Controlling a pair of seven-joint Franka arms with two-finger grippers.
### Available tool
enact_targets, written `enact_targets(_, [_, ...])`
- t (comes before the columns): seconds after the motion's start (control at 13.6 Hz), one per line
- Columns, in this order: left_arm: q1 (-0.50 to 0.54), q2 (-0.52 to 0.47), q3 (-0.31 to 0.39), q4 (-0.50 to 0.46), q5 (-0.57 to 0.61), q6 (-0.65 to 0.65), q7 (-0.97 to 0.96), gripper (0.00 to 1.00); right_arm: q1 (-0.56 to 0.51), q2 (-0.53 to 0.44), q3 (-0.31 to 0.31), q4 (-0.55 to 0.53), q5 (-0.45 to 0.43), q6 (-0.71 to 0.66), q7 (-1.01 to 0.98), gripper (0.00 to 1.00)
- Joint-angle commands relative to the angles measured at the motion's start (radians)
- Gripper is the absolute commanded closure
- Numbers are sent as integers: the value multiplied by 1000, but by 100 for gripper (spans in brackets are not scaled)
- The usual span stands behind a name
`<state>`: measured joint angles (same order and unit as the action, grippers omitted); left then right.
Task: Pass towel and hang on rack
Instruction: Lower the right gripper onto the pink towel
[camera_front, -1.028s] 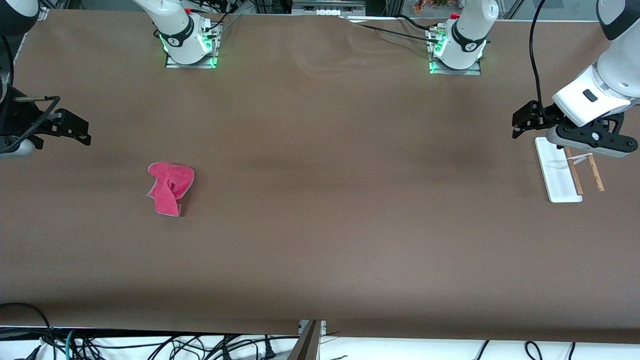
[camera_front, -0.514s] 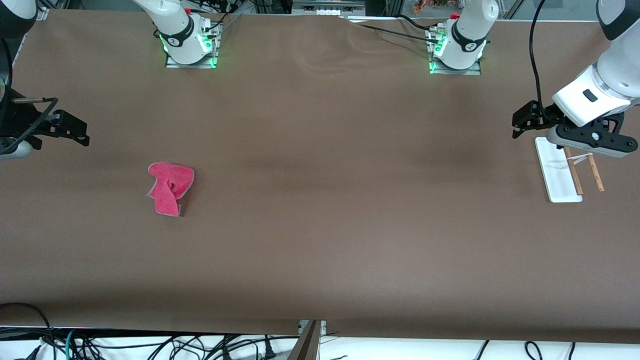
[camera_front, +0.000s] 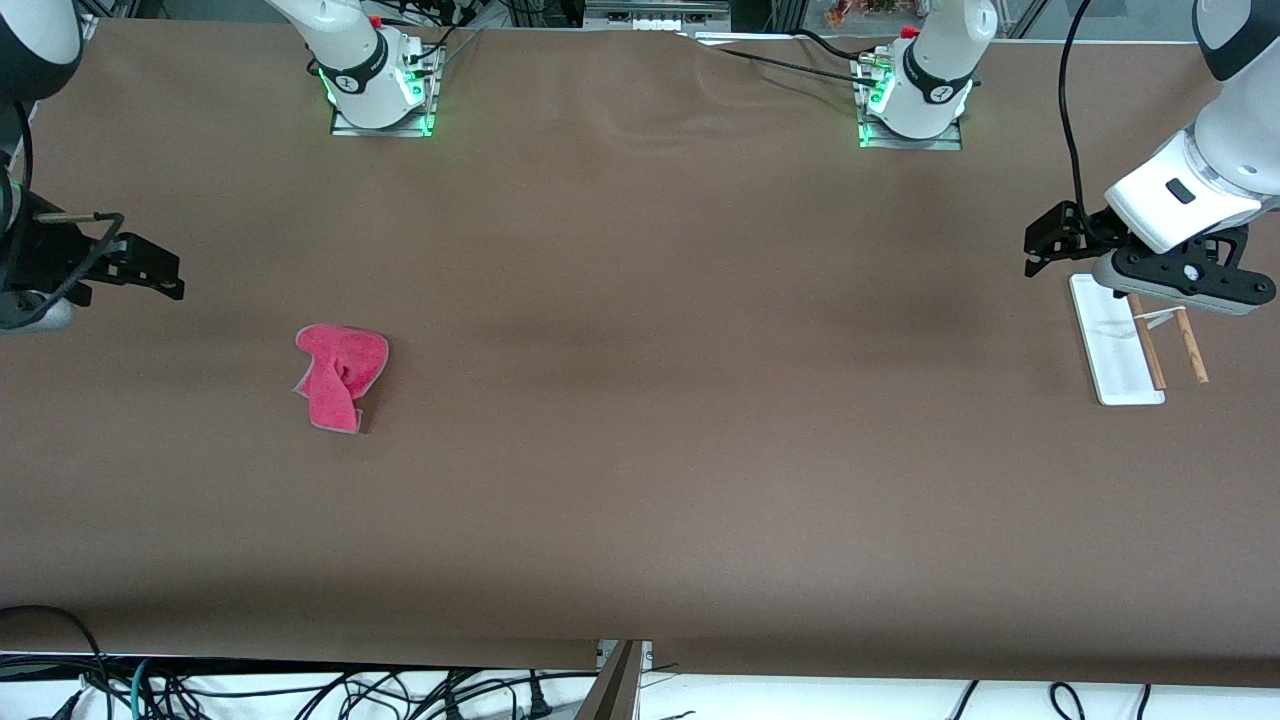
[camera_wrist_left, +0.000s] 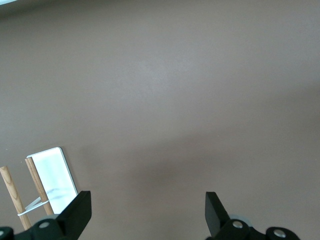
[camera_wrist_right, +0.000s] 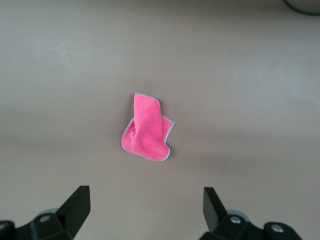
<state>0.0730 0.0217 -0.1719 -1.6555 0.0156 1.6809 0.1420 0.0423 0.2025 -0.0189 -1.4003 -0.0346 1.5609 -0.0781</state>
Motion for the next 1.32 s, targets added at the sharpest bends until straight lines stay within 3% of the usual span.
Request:
enact_targets(0.0, [-4,14,-5,31,24,-21,-15,0,-16,32,4,-5,21,28,0,0])
enact_targets(0.51, [-4,14,-5,31,24,-21,-15,0,-7,176,11,-5,21,163,9,0])
enact_targets(1.25, [-4,14,-5,31,24,-21,-15,0,24,484,27,-8,39,425,1,0])
